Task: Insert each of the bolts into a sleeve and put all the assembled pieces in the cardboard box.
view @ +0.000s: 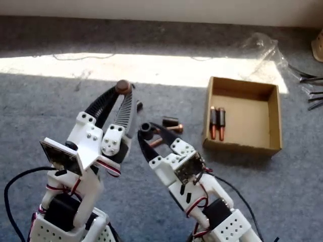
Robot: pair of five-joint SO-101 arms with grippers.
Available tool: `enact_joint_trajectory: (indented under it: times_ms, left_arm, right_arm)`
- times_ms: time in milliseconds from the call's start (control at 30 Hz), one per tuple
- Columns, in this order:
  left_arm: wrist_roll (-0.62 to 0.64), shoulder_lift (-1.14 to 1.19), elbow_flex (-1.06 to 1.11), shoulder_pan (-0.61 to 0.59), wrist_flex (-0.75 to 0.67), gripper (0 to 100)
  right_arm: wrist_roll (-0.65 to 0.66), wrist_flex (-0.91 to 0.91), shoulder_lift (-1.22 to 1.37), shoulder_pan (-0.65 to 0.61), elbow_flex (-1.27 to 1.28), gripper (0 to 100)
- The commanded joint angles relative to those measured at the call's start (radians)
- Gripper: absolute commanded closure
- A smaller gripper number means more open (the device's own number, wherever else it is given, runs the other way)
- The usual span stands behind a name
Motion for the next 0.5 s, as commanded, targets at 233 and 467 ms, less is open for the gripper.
enact_joint_trajectory:
  times_ms: [233, 467]
  left_arm:
    - [0.008, -0.007, 0.001, 0.027, -0.028, 100]
    - [0.008, -0.007, 0.002, 0.101, 0.008, 100]
  right_arm:
    - [0.003, 0.016, -0.008, -0.004, 0.114, 99.5]
    - [0.003, 0.018, -0.008, -0.002, 0.114, 99.5]
